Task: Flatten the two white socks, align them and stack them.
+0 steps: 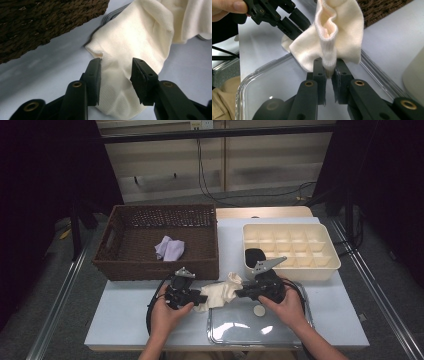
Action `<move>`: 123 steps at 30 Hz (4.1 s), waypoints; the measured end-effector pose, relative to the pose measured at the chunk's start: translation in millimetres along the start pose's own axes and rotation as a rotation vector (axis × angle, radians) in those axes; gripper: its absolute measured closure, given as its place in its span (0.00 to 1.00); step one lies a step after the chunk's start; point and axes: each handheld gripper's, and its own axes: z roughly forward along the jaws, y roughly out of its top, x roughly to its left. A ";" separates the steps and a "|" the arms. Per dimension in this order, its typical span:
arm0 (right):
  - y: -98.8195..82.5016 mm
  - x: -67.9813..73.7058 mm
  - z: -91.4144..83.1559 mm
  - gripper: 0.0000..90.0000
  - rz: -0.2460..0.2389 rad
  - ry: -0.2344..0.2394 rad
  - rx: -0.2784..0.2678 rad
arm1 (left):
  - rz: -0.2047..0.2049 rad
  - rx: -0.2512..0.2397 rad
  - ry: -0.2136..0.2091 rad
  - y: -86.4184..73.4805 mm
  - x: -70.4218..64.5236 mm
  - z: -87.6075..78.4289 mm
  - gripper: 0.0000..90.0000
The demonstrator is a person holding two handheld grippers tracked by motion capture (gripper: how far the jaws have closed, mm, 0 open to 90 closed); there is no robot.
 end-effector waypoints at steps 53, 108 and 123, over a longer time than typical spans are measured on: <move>-6.9 0.6 25.2 0.76 -0.007 -0.048 0.050 | -0.063 -0.075 0.045 1.4 10.6 -30.8 0.42; 6.0 5.9 4.7 0.97 -0.058 -0.077 -0.003 | 0.017 -0.032 0.008 4.2 -8.8 -23.1 0.90; 7.0 9.3 22.0 0.97 -0.075 -0.060 0.051 | 0.007 -0.036 0.064 1.9 -2.2 -20.1 0.74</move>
